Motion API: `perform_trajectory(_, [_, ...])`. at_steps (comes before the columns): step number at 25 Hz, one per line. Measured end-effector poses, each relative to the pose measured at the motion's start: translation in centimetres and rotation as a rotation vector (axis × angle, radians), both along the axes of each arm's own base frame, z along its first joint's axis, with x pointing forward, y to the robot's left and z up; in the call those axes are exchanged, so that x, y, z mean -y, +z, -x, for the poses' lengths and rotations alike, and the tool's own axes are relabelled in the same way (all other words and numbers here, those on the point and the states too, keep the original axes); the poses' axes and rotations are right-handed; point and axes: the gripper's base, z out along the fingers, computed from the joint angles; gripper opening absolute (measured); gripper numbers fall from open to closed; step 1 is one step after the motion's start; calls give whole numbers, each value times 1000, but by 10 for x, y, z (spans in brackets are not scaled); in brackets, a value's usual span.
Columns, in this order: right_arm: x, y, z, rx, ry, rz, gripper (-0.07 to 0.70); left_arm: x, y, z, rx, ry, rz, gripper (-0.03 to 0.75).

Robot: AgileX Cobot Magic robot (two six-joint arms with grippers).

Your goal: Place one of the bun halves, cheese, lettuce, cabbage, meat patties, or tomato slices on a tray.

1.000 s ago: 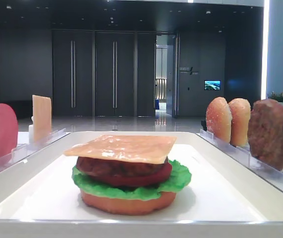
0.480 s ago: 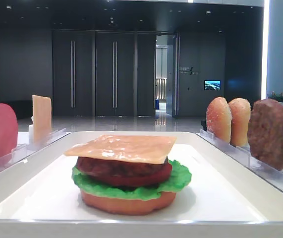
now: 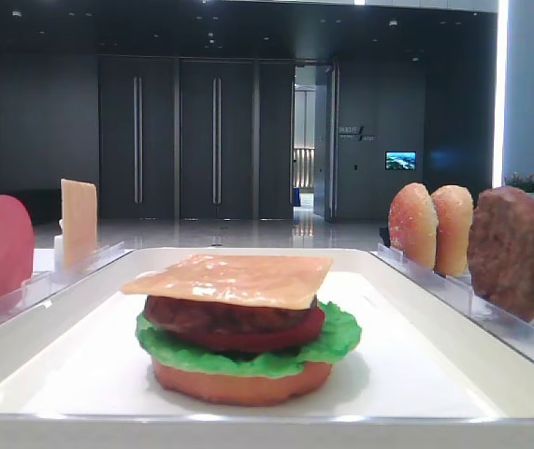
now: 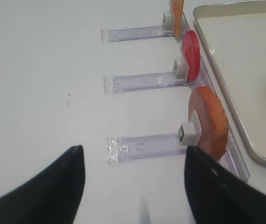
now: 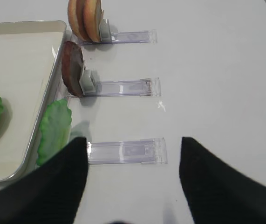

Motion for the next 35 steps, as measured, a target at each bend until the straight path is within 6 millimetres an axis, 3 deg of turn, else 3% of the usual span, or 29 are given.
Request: perform_trajectory(35, [0, 0, 0, 0, 2, -3, 416, 0, 0, 0, 0, 1, 0, 513])
